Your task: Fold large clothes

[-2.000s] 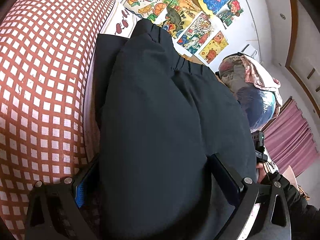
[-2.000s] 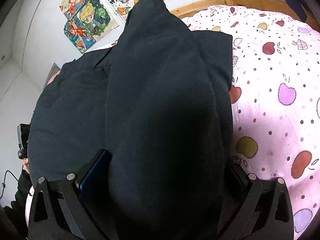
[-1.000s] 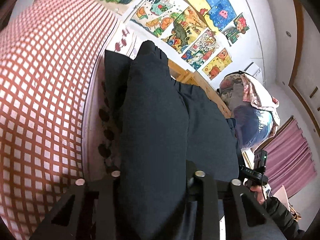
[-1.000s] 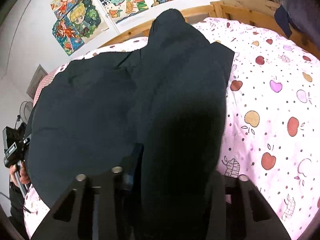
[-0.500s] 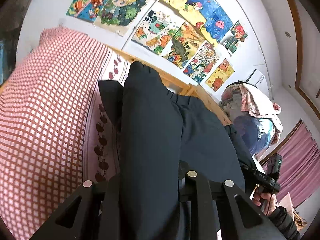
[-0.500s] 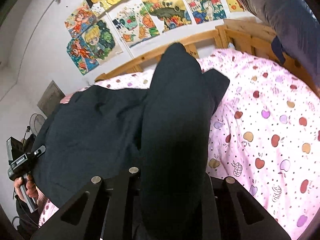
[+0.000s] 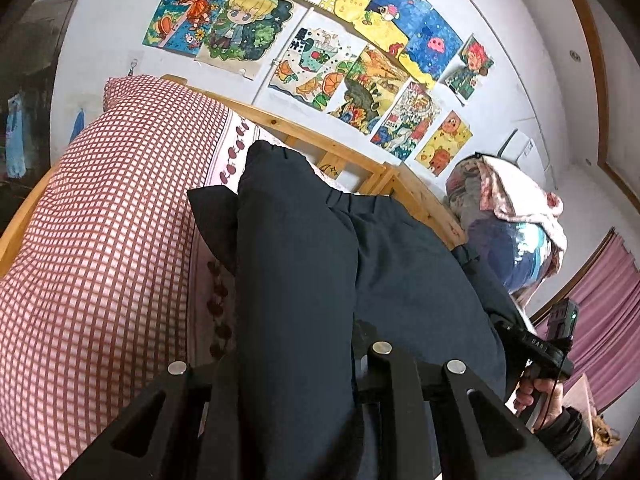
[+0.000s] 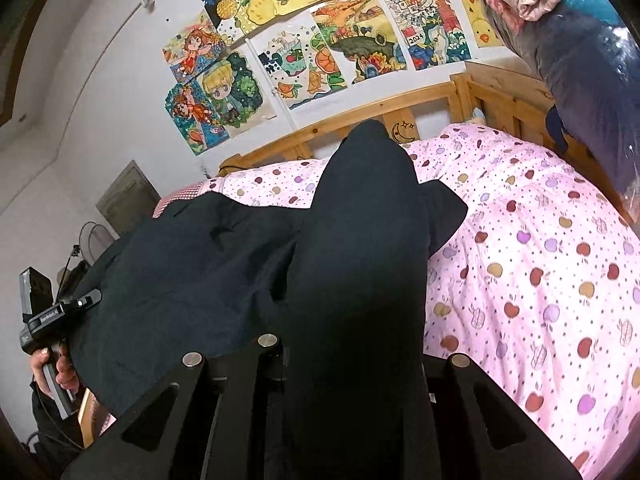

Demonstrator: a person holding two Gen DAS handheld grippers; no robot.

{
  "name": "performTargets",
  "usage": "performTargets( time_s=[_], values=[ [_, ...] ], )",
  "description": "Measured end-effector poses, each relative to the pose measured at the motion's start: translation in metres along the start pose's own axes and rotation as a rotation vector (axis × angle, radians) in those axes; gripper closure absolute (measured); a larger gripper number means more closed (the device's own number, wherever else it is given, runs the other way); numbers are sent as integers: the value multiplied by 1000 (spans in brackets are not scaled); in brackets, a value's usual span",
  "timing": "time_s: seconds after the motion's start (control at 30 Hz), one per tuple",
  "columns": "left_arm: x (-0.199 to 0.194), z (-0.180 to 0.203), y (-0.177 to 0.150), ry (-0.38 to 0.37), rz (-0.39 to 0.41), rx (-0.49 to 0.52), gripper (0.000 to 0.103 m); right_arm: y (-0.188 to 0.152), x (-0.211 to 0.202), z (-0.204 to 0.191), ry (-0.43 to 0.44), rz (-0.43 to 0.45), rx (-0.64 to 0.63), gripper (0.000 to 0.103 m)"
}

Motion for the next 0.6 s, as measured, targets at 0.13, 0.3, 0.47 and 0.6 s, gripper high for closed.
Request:
performTargets(
  time_s=[0.13, 0.3, 0.47, 0.6],
  values=[
    [-5, 2, -12, 13, -5, 11, 84, -11, -8, -3, 2, -1, -13, 87],
    [0, 4, -24, 43, -7, 50, 84, -29, -13, 0, 5, -12, -8, 87],
    [11, -6, -32, 86, -9, 56, 84, -51, -2, 14, -4, -30, 21, 87],
    [16, -13, -37, 123, -8, 59, 82, -63, 7, 22, -11, -33, 43, 87]
  ],
)
Point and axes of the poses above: each gripper's, at about its wrist camera, not at the fingertips, and x roughly the way its jaws point, z to its right, y to its top, the point moved 8 cm from there along x, roughly the way its jaws point, and after that the axes turned 13 degrees about -x, right-handed, at the moved point
